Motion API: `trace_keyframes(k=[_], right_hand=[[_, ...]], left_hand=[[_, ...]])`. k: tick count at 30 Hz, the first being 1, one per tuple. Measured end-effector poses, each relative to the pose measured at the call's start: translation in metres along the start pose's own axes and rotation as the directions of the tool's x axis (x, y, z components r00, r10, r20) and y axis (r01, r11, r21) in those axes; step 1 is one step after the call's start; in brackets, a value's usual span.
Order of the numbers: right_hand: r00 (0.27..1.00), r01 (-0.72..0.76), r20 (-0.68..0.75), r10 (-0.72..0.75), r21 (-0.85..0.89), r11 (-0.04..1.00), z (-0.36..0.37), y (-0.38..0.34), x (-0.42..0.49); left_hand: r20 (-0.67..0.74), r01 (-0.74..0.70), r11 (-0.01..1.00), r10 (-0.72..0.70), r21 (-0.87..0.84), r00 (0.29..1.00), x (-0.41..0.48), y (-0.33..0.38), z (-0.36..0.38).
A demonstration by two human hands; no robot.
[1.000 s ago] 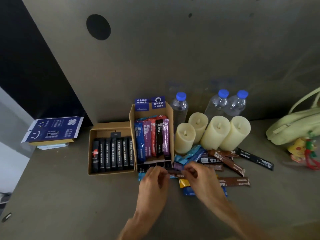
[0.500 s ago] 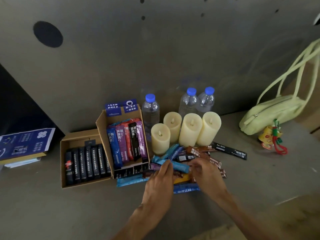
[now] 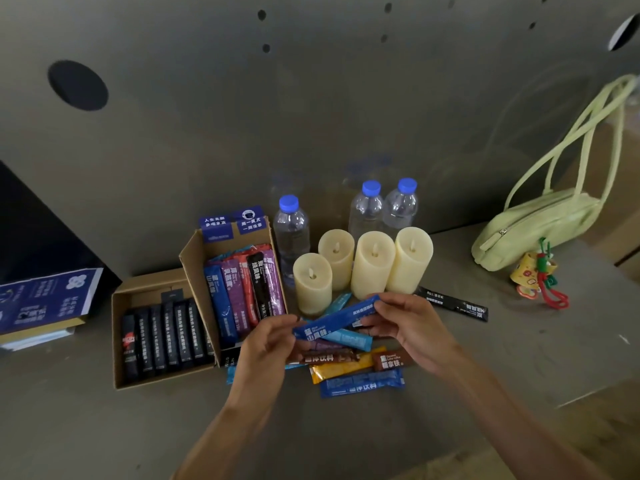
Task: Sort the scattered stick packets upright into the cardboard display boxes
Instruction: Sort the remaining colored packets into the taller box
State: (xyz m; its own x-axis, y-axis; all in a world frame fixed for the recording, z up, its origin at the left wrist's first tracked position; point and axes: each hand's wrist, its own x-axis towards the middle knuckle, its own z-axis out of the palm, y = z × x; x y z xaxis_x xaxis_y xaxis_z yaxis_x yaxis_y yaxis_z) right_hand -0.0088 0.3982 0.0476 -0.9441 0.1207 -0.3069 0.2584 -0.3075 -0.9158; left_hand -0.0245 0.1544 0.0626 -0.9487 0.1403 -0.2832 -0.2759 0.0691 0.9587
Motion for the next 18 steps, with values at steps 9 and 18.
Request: trace_keyframes(k=[9,18], right_hand=[[0.998,-0.057,0.012,0.057,-0.007,0.998,0.013,-0.004,-0.007],[0.985,0.046,0.166,0.046,-0.513,0.857,0.055,0.005,-0.009]], left_hand=[[-0.050,-0.050,0.999,0.049,-0.014,0.998,-0.001,0.003,-0.002],[-0.193,-0.141,0.987,0.124,-0.076,0.973,0.001,0.008,-0.010]])
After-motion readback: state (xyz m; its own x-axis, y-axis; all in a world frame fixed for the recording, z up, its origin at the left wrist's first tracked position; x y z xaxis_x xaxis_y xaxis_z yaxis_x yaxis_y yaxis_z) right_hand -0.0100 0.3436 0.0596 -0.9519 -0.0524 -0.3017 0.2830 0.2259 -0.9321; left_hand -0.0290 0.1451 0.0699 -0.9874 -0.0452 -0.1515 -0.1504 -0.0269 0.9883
